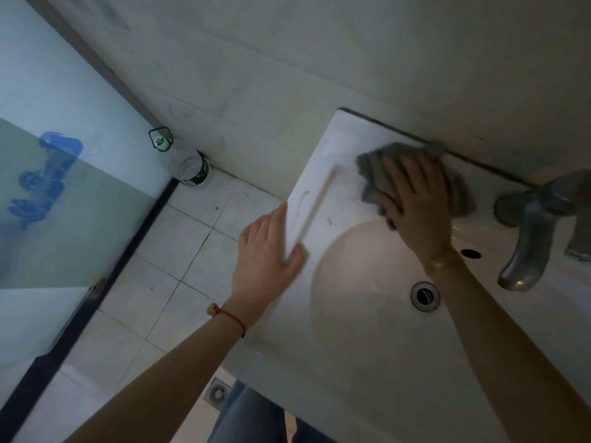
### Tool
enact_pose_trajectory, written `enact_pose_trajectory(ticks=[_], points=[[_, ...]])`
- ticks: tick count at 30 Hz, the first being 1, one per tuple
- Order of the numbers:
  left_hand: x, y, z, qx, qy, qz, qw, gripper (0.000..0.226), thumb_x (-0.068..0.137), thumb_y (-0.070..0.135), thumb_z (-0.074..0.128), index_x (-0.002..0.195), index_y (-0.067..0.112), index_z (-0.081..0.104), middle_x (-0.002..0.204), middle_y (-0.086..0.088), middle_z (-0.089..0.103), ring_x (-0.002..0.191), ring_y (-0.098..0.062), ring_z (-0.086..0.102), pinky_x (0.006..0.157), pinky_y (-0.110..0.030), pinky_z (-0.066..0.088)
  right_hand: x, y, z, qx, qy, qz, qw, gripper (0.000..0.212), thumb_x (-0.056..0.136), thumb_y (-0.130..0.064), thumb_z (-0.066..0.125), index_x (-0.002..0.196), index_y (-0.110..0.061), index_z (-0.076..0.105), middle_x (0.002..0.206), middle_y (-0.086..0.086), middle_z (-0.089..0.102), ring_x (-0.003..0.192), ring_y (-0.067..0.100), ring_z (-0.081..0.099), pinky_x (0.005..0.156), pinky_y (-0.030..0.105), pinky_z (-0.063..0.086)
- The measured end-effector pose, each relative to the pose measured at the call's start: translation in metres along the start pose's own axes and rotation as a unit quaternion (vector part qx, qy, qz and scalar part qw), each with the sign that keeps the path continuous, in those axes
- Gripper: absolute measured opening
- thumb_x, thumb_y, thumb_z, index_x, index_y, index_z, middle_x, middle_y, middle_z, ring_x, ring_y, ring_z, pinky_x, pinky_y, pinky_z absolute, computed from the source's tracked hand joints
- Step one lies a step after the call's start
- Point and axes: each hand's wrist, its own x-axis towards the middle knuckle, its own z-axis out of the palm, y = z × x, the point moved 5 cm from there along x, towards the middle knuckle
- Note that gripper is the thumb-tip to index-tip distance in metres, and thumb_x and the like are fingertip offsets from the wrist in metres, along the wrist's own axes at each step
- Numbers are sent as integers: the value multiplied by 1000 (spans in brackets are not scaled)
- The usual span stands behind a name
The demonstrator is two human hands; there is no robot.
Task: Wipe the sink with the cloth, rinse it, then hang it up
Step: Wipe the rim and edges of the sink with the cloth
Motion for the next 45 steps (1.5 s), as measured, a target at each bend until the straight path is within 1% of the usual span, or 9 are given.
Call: enact_pose_trajectory(ticks=[4, 9, 13, 19, 24, 28, 34, 42, 45], points=[[0, 0, 1, -7, 3, 2, 1000, 72, 94, 41, 52, 154, 17, 21, 141, 1, 48, 129, -19, 43, 112, -34, 27, -20, 18, -3, 4, 18, 139, 990, 61, 100, -53, 36, 150, -20, 31, 155, 9, 34, 144, 35, 24, 119, 52, 16], [0, 0, 3, 4, -4, 1, 1000, 72, 95, 43, 49, 155, 19, 19, 143, 1, 46, 131, -17, 42, 114, -35, 27, 45, -30, 14, 8, -27, 23, 999, 60, 99, -55, 34, 152, -28, 25, 159, 1, 27, 146, 31, 24, 117, 51, 19], [0, -1, 1, 6, 0, 0, 1000, 72, 93, 42, 52, 154, 20, 21, 138, 2, 49, 127, -17, 44, 111, -35, 28, 19, -3, 5, -8, -25, 1, 1000, 63, 99, -55, 26, 153, -24, 23, 159, 5, 26, 146, 31, 23, 119, 49, 18], [0, 0, 4, 7, -5, -4, 1000, 73, 93, 40, 53, 154, 16, 22, 141, 1, 47, 129, -18, 44, 111, -33, 27, -17, 33, -5, 11, 20, 175, 984, 58, 101, -52, 30, 149, -19, 34, 154, 9, 36, 140, 36, 31, 116, 50, 21], [0, 1, 2, 3, -5, -5, 1000, 73, 93, 40, 54, 154, 17, 22, 141, 0, 47, 129, -19, 43, 110, -33, 27, 57, -49, 17, 24, -34, -3, 999, 56, 100, -52, 28, 151, -28, 28, 157, -1, 31, 145, 28, 27, 119, 46, 17], [-1, 2, -1, 2, -3, -2, 1000, 71, 94, 42, 52, 154, 19, 21, 138, 1, 49, 127, -18, 44, 110, -35, 29, 37, -20, 11, -9, -46, -60, 997, 57, 101, -45, 32, 153, -26, 20, 160, 0, 22, 147, 28, 20, 120, 47, 16], [0, 1, 0, -10, -4, -5, 1000, 72, 94, 40, 52, 154, 17, 21, 140, 0, 48, 129, -18, 43, 112, -36, 30, -27, 36, -5, 21, 13, 201, 979, 55, 102, -47, 27, 149, -19, 34, 155, 8, 35, 142, 35, 28, 118, 51, 19], [0, 0, 0, -5, -2, -6, 1000, 72, 93, 42, 53, 154, 20, 21, 136, 2, 51, 126, -18, 45, 111, -37, 29, 36, -20, 14, 13, -61, -57, 996, 59, 99, -44, 32, 153, -26, 20, 160, 1, 23, 147, 30, 20, 119, 50, 17], [0, 0, -1, -7, 1, -9, 1000, 73, 92, 41, 54, 154, 19, 23, 132, 2, 53, 124, -18, 46, 109, -38, 31, -6, 23, -3, 2, -36, 1, 999, 56, 101, -42, 28, 152, -18, 25, 158, 8, 28, 145, 31, 24, 118, 52, 19]])
